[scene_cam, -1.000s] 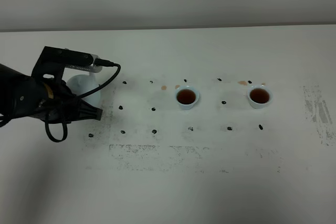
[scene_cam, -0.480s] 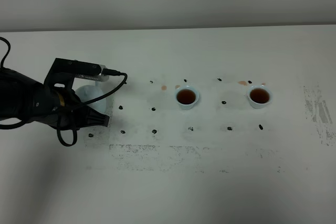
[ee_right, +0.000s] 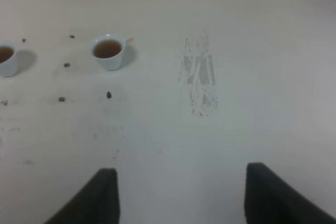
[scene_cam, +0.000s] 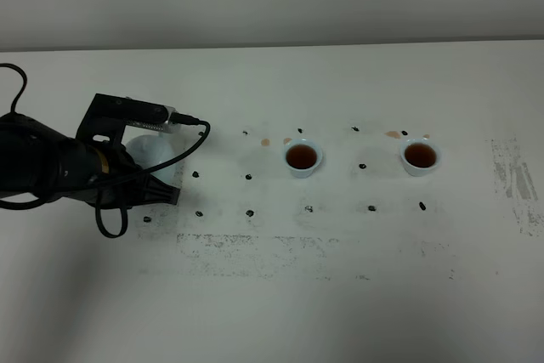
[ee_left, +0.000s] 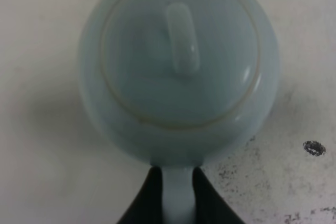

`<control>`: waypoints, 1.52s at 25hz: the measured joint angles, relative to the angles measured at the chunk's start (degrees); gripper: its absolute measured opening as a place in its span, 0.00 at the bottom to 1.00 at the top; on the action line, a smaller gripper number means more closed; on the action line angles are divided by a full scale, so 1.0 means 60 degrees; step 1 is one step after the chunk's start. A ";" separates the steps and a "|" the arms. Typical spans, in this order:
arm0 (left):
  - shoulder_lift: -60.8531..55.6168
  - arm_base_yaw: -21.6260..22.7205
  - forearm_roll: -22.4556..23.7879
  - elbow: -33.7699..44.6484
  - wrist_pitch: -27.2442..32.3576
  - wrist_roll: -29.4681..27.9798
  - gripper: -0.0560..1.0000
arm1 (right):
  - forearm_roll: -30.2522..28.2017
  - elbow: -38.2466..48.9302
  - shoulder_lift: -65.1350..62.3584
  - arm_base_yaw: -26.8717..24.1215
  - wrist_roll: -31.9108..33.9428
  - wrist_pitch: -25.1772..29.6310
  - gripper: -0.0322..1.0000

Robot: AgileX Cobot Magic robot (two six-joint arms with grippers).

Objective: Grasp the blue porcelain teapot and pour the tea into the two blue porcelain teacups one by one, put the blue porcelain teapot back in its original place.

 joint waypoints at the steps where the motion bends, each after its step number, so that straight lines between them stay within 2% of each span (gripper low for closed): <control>1: 0.0052 0.0000 0.0009 0.0000 -0.0010 0.0000 0.12 | 0.0000 0.0000 0.0000 0.0000 0.0000 0.0000 0.55; 17: 0.0300 0.0000 0.0555 0.0000 -0.0272 -0.0155 0.12 | 0.0000 0.0000 0.0000 0.0000 -0.0004 0.0000 0.55; 25: 0.0300 0.0000 0.0588 0.0000 -0.0266 -0.0164 0.13 | 0.0000 0.0000 0.0000 0.0000 -0.0004 0.0000 0.55; 28: 0.0338 0.0000 0.0597 0.0000 -0.0169 -0.0164 0.18 | 0.0000 0.0000 0.0000 0.0000 -0.0004 0.0000 0.55; 35: 0.0380 0.0000 0.0620 0.0000 -0.0134 -0.0173 0.37 | 0.0000 0.0000 0.0000 0.0000 -0.0004 0.0000 0.55; 38: 0.0380 0.0000 0.0561 0.0000 0.0166 -0.0281 0.42 | 0.0000 0.0000 0.0000 0.0000 -0.0004 0.0000 0.55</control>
